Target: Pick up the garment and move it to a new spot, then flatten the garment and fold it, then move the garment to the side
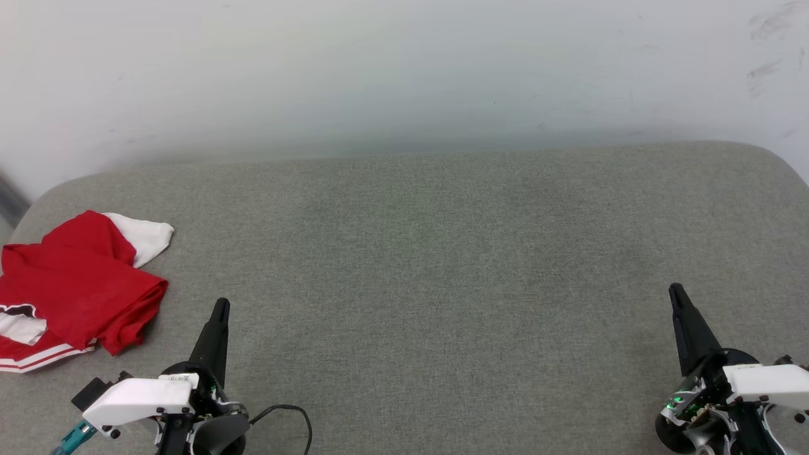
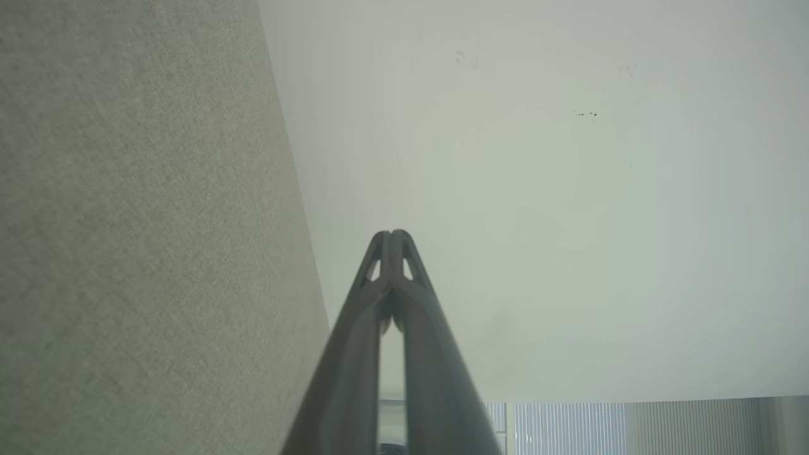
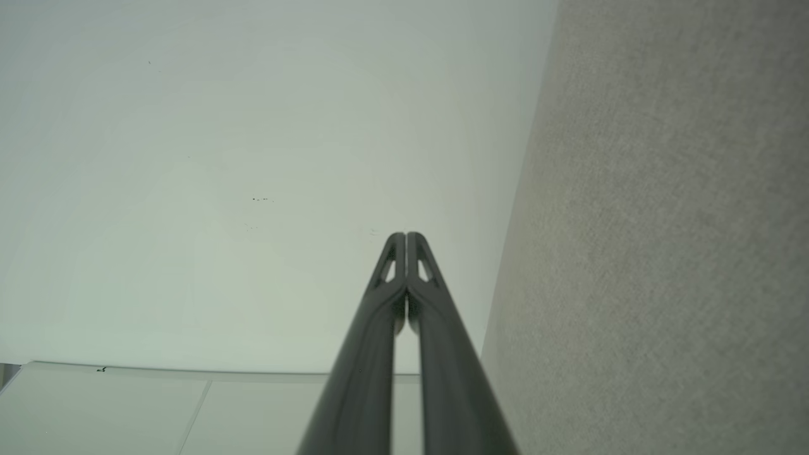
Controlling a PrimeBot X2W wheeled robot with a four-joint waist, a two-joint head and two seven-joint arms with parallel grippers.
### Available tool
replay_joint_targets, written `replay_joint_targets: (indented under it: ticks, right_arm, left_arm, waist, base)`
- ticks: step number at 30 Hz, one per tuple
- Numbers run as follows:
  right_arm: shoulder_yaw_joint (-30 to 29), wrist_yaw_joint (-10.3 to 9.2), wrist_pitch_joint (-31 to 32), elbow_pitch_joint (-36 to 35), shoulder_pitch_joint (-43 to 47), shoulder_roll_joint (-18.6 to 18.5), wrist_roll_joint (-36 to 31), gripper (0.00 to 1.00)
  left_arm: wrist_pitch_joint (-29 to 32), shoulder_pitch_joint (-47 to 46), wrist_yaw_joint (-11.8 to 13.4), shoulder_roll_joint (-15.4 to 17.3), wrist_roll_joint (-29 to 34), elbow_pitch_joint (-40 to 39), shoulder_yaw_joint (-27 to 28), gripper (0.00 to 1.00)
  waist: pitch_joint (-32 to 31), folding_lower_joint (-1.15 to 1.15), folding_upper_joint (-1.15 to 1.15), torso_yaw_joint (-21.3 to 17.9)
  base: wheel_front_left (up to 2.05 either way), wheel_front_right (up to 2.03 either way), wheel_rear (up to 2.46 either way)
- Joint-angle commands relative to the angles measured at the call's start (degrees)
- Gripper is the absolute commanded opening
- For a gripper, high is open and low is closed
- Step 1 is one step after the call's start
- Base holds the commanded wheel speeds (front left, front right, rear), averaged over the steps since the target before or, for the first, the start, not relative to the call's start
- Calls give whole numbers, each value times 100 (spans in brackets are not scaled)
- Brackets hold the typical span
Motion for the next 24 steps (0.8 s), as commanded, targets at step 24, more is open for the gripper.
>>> replay_joint_targets:
  ticks: [24]
  right_arm:
    - [-1,-2,3,3,-61,16,21,0]
  left_arm:
    - [10,-38,-21,16,0,-4,14,0]
  waist:
    - [0,0,0,0]
  base:
    - [0,0,0]
